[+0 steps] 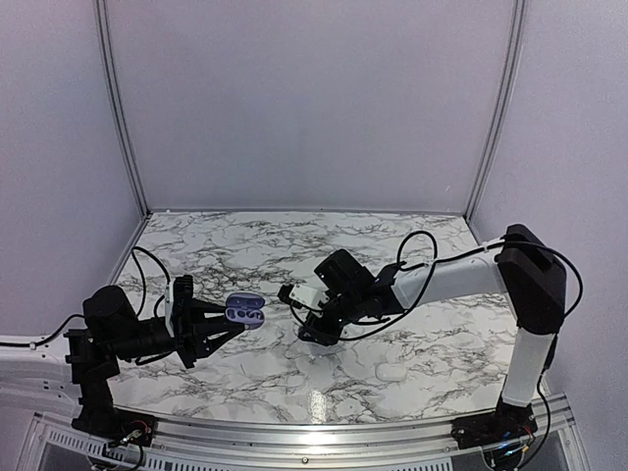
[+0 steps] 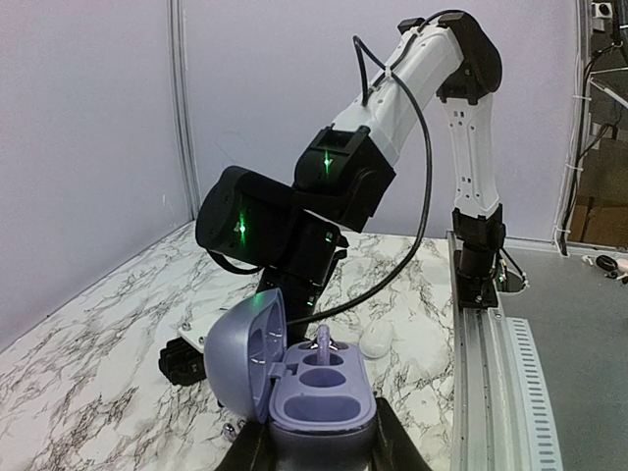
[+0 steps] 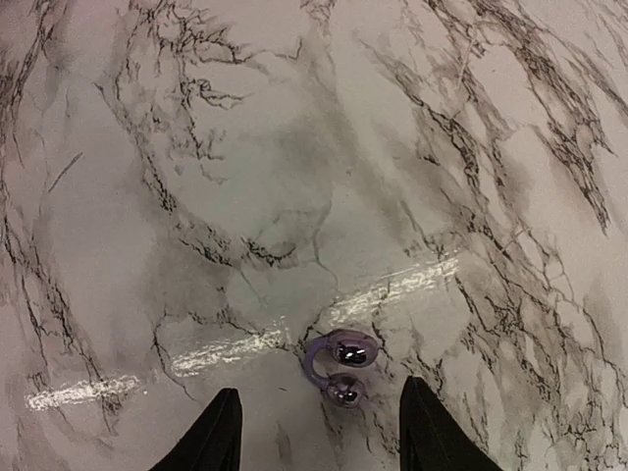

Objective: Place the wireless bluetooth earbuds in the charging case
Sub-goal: Adjust the left earbud at the center of the board.

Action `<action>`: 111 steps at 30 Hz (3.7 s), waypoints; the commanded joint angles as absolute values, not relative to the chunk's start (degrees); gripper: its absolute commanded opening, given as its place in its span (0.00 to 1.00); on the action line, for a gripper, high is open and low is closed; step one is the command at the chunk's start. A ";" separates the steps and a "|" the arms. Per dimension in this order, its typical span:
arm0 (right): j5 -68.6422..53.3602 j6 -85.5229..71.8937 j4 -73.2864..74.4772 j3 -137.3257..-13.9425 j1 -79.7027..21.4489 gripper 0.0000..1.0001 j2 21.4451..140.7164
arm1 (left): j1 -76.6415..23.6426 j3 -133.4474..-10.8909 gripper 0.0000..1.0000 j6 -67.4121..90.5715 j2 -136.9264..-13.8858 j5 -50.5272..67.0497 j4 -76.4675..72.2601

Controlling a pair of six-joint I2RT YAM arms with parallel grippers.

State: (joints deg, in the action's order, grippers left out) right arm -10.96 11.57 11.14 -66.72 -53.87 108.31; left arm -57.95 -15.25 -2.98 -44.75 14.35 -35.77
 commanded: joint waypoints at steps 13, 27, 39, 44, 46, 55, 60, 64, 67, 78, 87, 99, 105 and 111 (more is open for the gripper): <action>5.79 15.84 8.64 -67.73 -59.44 0.43 110.21 | -57.52 -16.08 0.00 -3.43 -44.88 13.65 -37.62; 9.28 17.05 8.29 -69.73 -61.49 0.40 114.29 | -57.56 -16.00 0.00 -3.56 -44.65 13.42 -37.44; 11.67 16.62 8.15 -70.28 -61.70 0.36 116.37 | -57.55 -15.64 0.00 -3.52 -43.86 13.01 -37.27; 12.72 16.42 7.76 -69.43 -61.27 0.36 115.78 | -57.57 -15.64 0.00 -3.52 -44.36 13.08 -37.18; 13.30 16.30 7.37 -69.24 -61.09 0.36 115.47 | -57.56 -15.69 0.00 -3.49 -44.34 13.10 -37.18; 15.99 16.82 6.14 -69.07 -60.49 0.34 113.23 | -57.49 -15.56 0.00 -3.42 -43.95 13.01 -37.09; 16.59 17.04 6.40 -69.00 -60.06 0.31 112.75 | -57.55 -15.62 0.00 -3.51 -43.95 12.92 -37.10; 16.53 17.05 6.30 -68.81 -59.36 0.28 112.77 | -57.57 -15.64 0.00 -3.60 -43.90 12.96 -37.09; 16.55 17.05 6.24 -68.97 -58.94 0.26 112.81 | -57.57 -15.57 0.00 -3.59 -43.79 12.87 -37.10; 15.64 19.08 5.76 -69.96 -57.56 0.09 113.79 | -57.56 -15.38 0.00 -3.60 -43.22 12.79 -37.09; 13.00 20.33 5.18 -71.97 -57.13 0.00 114.43 | -57.56 -15.29 0.00 -3.69 -43.06 12.75 -37.09; 9.80 25.05 7.65 -71.36 -56.32 0.28 111.64 | -57.57 -15.07 0.00 -3.70 -42.55 12.67 -37.14; 11.99 32.33 5.13 -65.05 -55.72 0.36 108.98 | -57.52 -15.02 0.00 -3.69 -42.53 12.68 -37.09; 10.76 32.24 3.91 -65.80 -53.23 0.36 111.23 | -57.57 -15.03 0.00 -3.74 -42.41 12.83 -37.09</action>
State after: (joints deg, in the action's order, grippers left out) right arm 11.75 31.16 6.24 -64.97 -55.35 110.52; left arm -57.95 -15.25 -3.05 -43.40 12.97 -35.73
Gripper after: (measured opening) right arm 0.365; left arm 0.260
